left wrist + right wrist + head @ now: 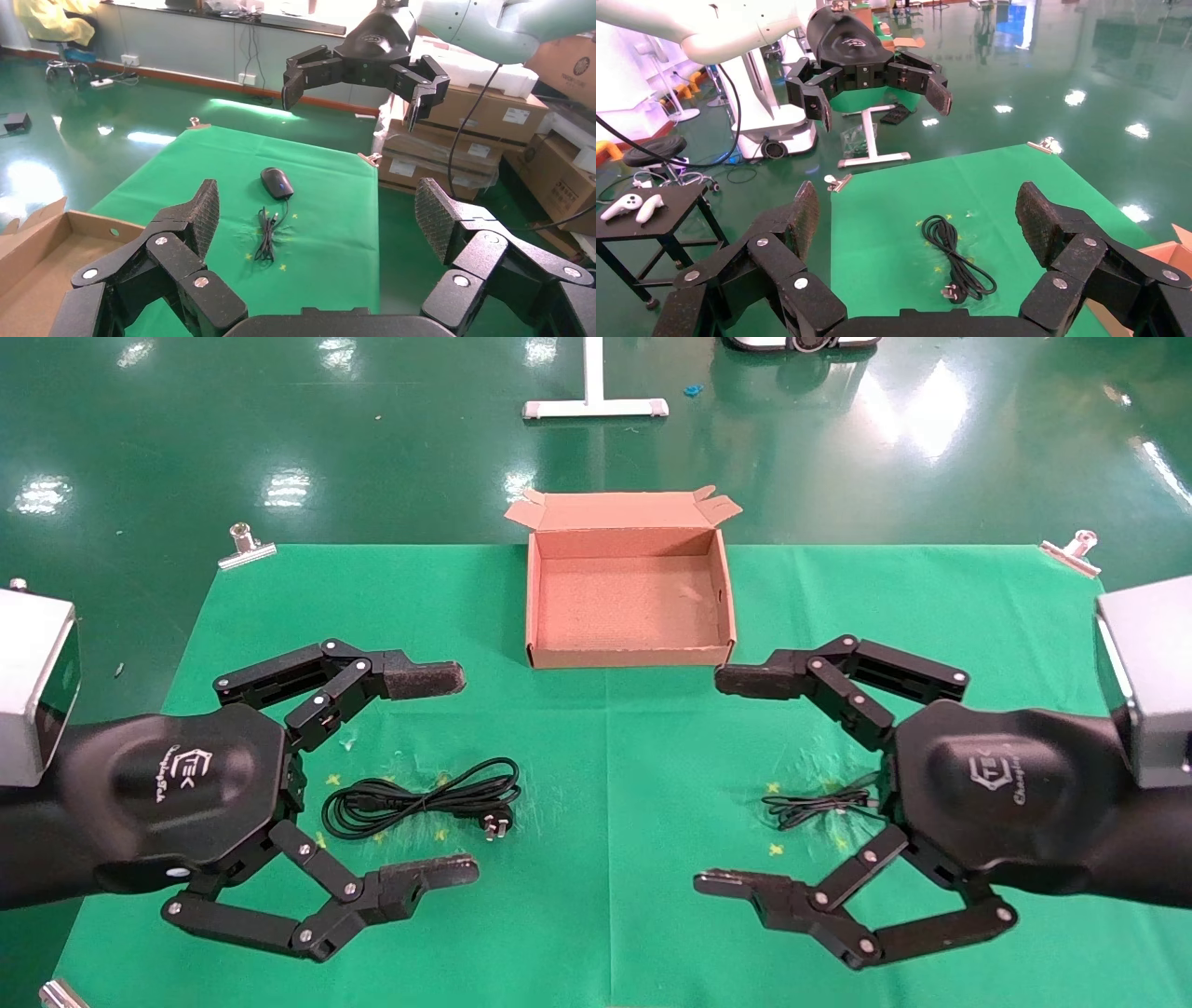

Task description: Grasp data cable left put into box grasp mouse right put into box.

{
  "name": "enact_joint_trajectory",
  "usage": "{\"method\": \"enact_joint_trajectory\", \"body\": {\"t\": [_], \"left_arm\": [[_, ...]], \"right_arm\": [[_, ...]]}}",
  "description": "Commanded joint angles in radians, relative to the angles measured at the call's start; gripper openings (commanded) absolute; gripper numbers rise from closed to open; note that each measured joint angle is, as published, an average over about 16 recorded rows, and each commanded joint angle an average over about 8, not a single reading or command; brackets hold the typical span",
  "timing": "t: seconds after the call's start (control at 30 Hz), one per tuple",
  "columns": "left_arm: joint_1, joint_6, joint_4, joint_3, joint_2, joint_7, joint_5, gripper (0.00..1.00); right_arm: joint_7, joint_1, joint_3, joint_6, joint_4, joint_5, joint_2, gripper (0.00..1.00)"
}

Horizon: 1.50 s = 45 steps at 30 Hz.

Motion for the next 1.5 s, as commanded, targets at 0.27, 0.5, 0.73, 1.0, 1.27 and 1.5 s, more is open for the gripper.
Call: {"method": "enact_joint_trajectory", "body": {"t": [0.27, 0.5, 0.73, 1.0, 1.27, 1.5], "left_arm": [[-0.042, -0.033, -0.048, 0.090, -0.038, -0.040, 0.262, 1.00], [-0.142, -0.067, -0.064, 0.218, 0.028, -0.100, 0.607, 1.00], [-0.197, -0.148, -0.060, 0.300, 0.145, -0.144, 0.847, 1.00], [-0.223, -0.251, -0.060, 0.365, 0.231, -0.231, 1.116, 1.00], [-0.221, -0.310, -0.064, 0.407, 0.295, -0.358, 1.328, 1.00], [-0.222, -0.306, -0.065, 0.418, 0.315, -0.392, 1.366, 1.00]], "right_arm": [[0.006, -0.009, -0.046, 0.055, 0.031, -0.157, 0.030, 1.00], [0.047, -0.033, -0.081, 0.119, 0.048, -0.256, 0.038, 1.00], [0.062, -0.052, -0.077, 0.136, 0.047, -0.245, 0.042, 1.00], [0.060, -0.070, -0.064, 0.139, 0.045, -0.231, 0.067, 1.00], [0.053, -0.093, -0.056, 0.145, 0.043, -0.223, 0.085, 1.00], [0.047, -0.092, -0.065, 0.159, 0.048, -0.268, 0.095, 1.00]]}}
